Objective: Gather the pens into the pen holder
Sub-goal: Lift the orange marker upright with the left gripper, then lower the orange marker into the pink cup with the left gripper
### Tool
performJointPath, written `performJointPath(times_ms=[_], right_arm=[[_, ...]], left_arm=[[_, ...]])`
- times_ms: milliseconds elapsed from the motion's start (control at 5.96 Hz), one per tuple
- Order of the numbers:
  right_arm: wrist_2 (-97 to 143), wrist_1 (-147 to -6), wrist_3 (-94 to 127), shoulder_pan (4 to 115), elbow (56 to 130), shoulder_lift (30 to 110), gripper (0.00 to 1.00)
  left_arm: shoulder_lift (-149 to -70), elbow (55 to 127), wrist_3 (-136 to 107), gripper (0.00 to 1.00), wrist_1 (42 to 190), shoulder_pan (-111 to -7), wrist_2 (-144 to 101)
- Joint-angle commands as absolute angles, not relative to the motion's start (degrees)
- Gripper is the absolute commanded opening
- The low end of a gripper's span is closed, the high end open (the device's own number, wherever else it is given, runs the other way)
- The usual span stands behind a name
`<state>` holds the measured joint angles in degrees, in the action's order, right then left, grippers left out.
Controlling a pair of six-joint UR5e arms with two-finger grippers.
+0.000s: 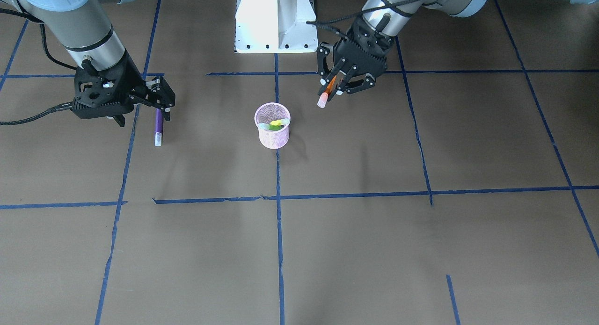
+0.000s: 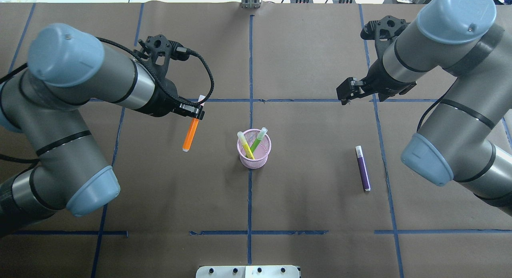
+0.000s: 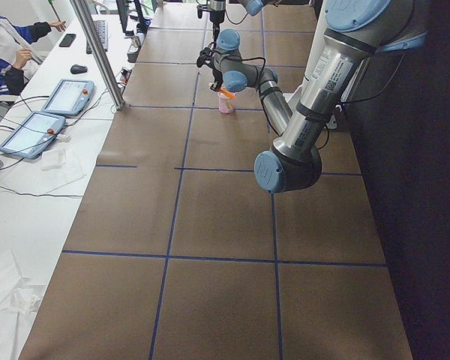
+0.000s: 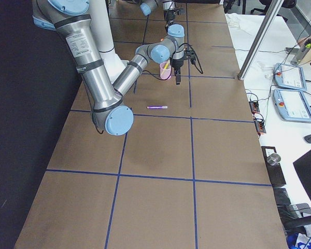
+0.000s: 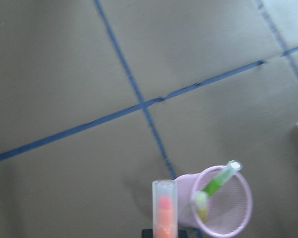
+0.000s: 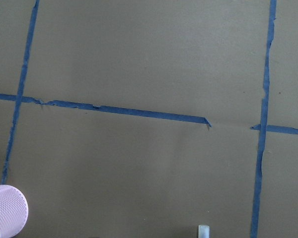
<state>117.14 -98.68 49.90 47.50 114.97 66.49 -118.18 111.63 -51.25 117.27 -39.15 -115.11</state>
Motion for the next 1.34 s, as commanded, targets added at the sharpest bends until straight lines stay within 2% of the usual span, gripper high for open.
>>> performJointPath(times_ms=[0, 168, 336, 672, 1007, 1175], right_arm=[[117.25, -98.53, 50.1, 47.55, 115.31, 66.88, 1.0], [117.16, -98.53, 50.45, 47.55, 115.23, 66.97, 1.0], [117.16, -98.53, 50.45, 47.55, 115.22, 66.97, 1.0], [117.16, -98.44, 50.45, 47.46, 115.14, 67.15, 1.0], [117.16, -98.44, 50.36, 47.55, 115.14, 67.15, 1.0], [117.16, -98.44, 50.36, 47.46, 115.14, 67.41, 1.0]], left_arm=[[-116.81, 100.11, -53.43, 0.0, 145.75, -38.76, -114.96], [-117.15, 92.36, -53.7, 0.0, 161.12, -37.63, -109.91], [-117.51, 89.07, -53.7, 0.0, 170.24, -33.27, -103.25], [-118.91, 87.73, -53.7, 0.0, 175.05, -27.28, -96.1], [-121.7, 80.63, -53.61, 0.0, 183.32, -23.04, -89.59], [-122.25, 80.25, -53.53, 0.0, 183.34, -23.29, -89.39]])
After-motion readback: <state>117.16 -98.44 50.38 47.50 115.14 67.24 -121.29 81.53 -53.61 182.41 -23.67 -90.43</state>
